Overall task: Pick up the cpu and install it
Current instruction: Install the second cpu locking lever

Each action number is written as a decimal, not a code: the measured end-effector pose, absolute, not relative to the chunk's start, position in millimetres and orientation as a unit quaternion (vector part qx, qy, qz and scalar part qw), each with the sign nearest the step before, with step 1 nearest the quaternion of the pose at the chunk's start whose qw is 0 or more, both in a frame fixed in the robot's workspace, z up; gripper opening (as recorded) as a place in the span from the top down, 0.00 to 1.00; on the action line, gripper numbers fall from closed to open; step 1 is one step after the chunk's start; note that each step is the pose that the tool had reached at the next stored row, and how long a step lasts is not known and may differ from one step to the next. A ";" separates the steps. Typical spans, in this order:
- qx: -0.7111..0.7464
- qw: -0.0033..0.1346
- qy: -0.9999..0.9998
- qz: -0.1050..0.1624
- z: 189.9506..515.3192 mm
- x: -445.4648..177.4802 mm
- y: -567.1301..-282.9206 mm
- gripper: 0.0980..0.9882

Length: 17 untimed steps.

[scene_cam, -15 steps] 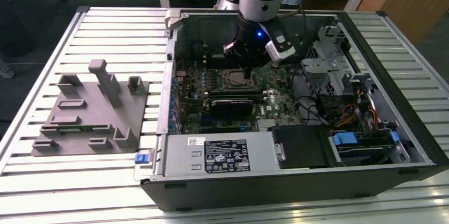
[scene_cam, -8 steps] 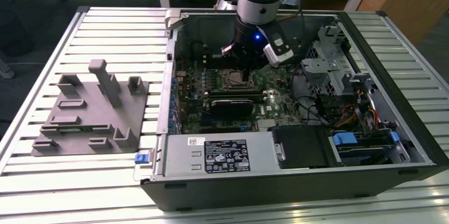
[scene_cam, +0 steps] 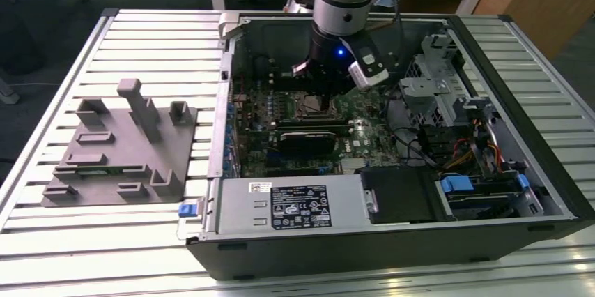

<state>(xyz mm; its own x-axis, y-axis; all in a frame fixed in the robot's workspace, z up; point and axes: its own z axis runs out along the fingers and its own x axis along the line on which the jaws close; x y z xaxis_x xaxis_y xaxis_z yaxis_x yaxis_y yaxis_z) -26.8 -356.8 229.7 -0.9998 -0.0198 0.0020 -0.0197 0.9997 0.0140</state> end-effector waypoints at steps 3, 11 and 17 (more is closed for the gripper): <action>0.010 0.001 -1.000 -0.008 229.7 -37.5 -359.7 0.99; 0.010 0.001 -1.000 -0.010 229.6 -49.6 -366.5 0.99; 0.010 0.001 -0.999 -0.036 229.4 -51.8 -372.0 0.99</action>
